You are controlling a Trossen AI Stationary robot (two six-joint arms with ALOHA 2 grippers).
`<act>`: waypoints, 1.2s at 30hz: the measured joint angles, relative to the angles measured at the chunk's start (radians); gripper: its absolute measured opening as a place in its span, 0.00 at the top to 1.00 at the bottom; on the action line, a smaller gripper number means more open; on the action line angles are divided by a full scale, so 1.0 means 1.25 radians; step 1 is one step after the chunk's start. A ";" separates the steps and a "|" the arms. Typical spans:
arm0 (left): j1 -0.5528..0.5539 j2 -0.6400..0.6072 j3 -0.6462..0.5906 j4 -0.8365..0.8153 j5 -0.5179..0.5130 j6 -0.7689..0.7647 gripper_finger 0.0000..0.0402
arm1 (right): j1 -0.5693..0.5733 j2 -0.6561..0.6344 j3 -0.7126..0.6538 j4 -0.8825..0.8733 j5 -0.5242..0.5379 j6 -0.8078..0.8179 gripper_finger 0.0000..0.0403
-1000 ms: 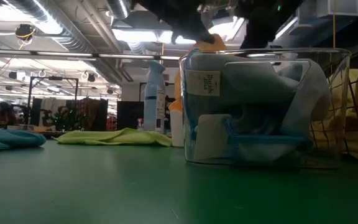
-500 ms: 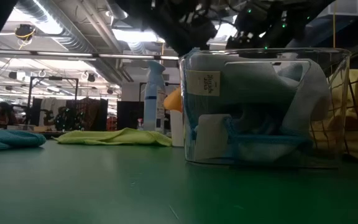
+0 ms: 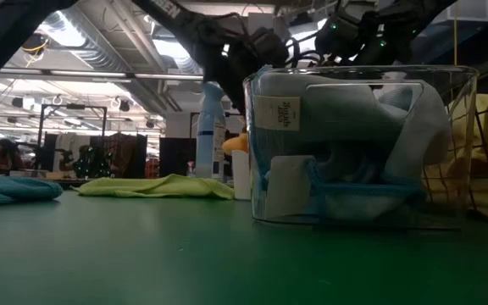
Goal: Sort microfiber towel by color & place in baskets
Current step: Put the orange towel into the white bin
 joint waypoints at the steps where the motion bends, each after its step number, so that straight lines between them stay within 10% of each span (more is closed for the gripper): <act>1: 0.003 0.005 0.000 0.002 0.000 0.000 0.99 | 0.000 0.000 0.000 0.000 0.000 0.000 0.40; 36: -0.019 -0.117 -0.002 -0.032 0.000 -0.044 0.67 | 0.001 -0.006 0.169 -0.298 0.005 -0.015 0.40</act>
